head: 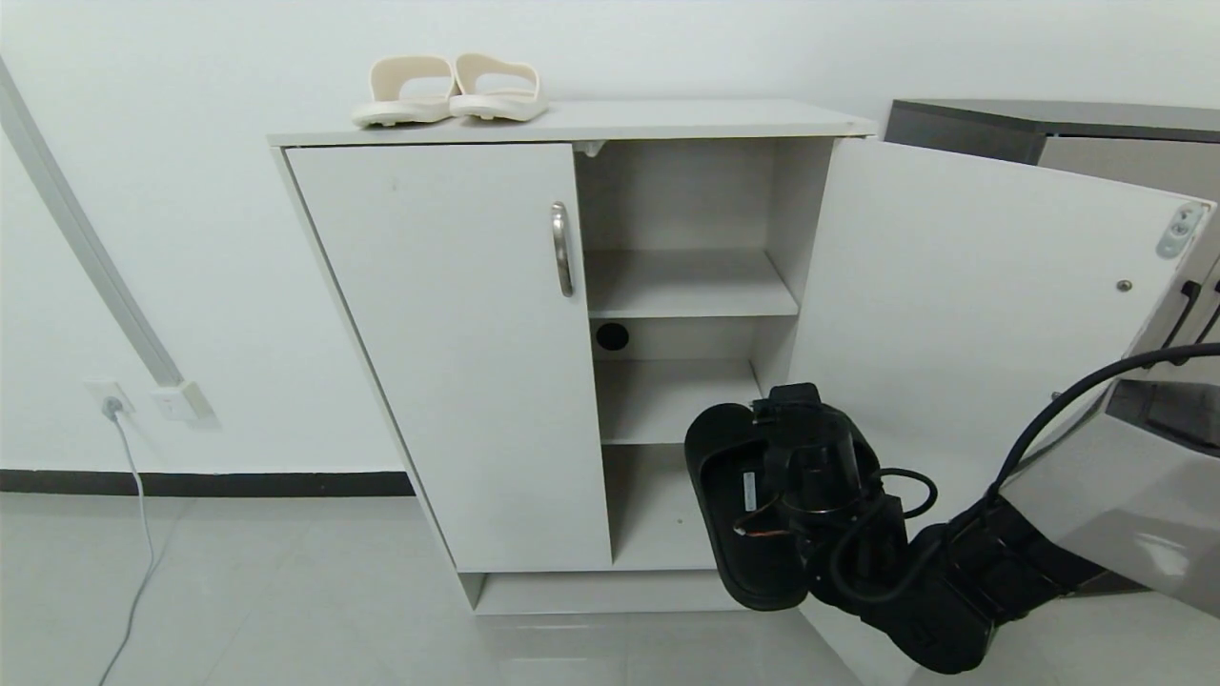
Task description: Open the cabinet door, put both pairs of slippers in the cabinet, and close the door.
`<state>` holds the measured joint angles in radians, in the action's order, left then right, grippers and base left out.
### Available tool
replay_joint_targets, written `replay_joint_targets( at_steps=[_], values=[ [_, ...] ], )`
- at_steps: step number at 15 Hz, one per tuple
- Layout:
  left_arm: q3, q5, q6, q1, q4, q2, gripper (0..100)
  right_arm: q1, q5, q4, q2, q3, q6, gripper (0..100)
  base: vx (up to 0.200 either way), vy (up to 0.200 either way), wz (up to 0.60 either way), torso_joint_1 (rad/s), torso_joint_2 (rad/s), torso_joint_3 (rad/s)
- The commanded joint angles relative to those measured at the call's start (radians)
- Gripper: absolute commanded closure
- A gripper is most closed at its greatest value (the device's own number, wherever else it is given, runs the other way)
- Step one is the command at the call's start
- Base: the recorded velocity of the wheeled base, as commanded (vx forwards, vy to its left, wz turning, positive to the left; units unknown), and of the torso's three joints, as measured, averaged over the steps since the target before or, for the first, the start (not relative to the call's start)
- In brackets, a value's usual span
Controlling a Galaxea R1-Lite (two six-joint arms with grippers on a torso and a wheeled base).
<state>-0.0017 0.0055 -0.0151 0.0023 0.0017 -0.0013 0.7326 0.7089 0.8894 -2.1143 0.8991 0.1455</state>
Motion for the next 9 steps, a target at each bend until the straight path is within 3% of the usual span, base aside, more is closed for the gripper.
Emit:
replay_joint_targets(
  at_steps=[1, 6, 9],
  values=[
    [0.0, 0.002, 0.0, 0.001, 0.0, 0.001, 100, 0.002, 0.0, 0.002, 0.0, -0.005, 0.0, 100, 0.0, 0.0, 0.0, 0.0, 0.0, 0.0],
    [0.0, 0.002, 0.0, 0.001, 0.0, 0.001, 100, 0.042, -0.013, 0.006, 0.0, 0.0, 0.003, 100, 0.0, 0.0, 0.0, 0.0, 0.0, 0.0],
    [0.0, 0.004, 0.001, 0.001, -0.002, 0.001, 100, 0.057, -0.034, 0.006, -0.064, 0.099, 0.017, 100, 0.0, 0.0, 0.0, 0.0, 0.0, 0.0]
  ],
)
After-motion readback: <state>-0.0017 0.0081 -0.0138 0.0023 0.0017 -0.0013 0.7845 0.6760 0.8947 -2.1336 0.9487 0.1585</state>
